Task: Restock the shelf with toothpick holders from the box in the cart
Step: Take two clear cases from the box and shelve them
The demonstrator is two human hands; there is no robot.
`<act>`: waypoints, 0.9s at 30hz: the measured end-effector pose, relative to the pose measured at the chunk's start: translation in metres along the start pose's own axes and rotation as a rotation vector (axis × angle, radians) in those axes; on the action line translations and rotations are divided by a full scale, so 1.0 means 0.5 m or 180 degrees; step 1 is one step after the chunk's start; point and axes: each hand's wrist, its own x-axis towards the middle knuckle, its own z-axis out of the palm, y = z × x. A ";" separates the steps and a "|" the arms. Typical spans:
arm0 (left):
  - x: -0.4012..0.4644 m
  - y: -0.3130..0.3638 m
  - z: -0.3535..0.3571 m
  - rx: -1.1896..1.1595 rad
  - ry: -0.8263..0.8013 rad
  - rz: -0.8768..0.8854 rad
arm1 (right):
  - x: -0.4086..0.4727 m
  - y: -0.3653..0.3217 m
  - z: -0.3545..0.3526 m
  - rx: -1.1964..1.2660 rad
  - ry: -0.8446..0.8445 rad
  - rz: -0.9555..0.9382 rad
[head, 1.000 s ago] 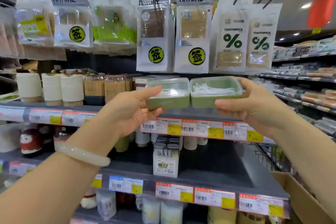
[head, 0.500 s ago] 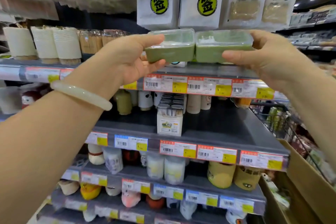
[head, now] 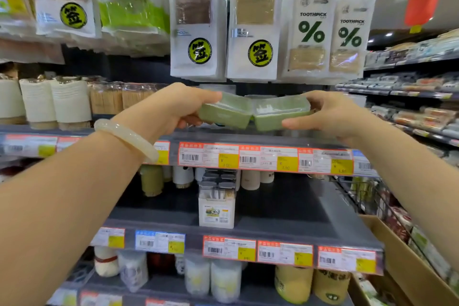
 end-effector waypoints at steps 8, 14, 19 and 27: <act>0.017 -0.024 -0.011 0.0034 -0.0458 0.0049 | 0.014 0.016 0.001 -0.0225 0.0023 0.0054; 0.011 -0.029 -0.021 0.0142 -0.0598 0.0173 | 0.006 0.013 -0.007 -0.0183 -0.0071 0.0103; 0.009 -0.033 -0.029 0.0201 -0.0484 0.0274 | -0.002 0.017 -0.036 -0.0437 0.0266 0.0019; -0.005 -0.041 -0.039 0.0411 -0.0233 0.0380 | -0.020 0.042 -0.095 -0.0340 0.0246 0.0465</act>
